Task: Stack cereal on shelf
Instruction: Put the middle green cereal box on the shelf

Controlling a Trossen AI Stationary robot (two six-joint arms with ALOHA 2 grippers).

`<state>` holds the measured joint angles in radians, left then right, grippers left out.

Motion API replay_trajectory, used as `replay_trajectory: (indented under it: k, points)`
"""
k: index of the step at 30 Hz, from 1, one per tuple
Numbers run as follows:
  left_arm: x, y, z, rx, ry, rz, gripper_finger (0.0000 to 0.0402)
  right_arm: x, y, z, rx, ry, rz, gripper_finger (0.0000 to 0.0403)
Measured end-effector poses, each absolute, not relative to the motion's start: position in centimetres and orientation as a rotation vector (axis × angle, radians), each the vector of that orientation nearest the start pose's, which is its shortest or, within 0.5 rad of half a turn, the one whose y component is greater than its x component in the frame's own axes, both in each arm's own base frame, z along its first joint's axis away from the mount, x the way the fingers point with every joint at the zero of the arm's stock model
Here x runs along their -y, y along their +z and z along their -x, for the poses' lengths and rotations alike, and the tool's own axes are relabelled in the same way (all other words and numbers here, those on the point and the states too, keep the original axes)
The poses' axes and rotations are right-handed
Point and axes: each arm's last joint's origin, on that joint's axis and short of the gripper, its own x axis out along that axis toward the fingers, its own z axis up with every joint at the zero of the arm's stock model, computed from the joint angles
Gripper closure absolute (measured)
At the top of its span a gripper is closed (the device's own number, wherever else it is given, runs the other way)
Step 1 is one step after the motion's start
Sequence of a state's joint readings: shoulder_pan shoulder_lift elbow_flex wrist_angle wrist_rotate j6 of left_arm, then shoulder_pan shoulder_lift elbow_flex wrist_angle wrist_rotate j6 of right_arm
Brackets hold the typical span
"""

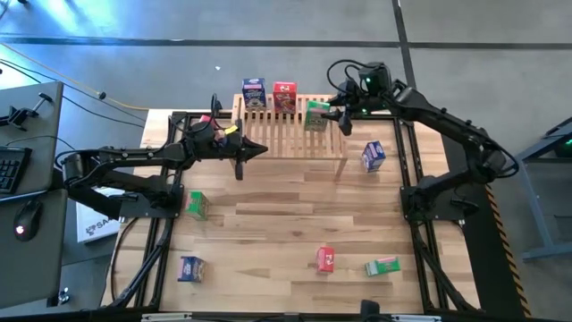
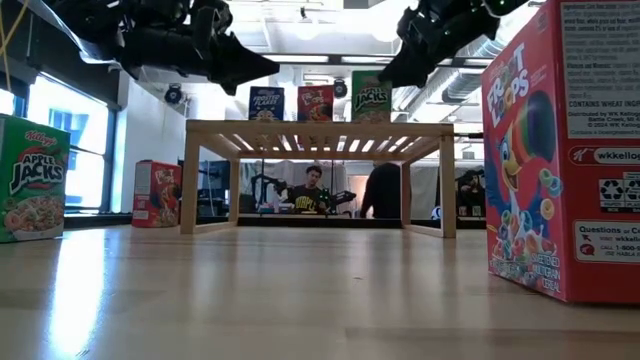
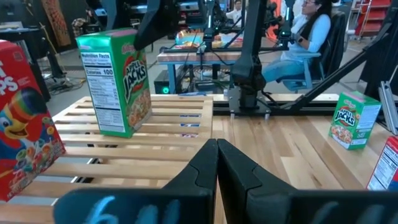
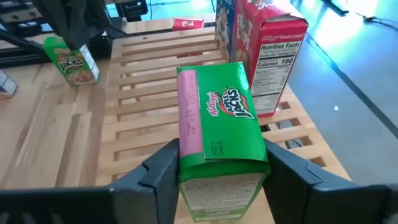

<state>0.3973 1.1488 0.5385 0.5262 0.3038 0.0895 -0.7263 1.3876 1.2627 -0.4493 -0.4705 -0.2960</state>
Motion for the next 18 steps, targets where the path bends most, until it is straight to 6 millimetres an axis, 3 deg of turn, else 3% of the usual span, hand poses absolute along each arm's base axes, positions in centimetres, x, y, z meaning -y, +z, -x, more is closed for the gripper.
replay_trajectory:
  k: [8, 18]
  points:
    - [-8.6, 24.4, -22.6, -0.093, 0.09, -0.057, 0.0401, 19.3, 34.3, -23.4, -0.505, -0.262, -0.006, 0.0167]
    - [-8.6, 24.4, -22.6, -0.093, 0.09, -0.057, 0.0401, 17.6, 37.1, -22.3, -0.397, -0.303, 0.082, 0.0163]
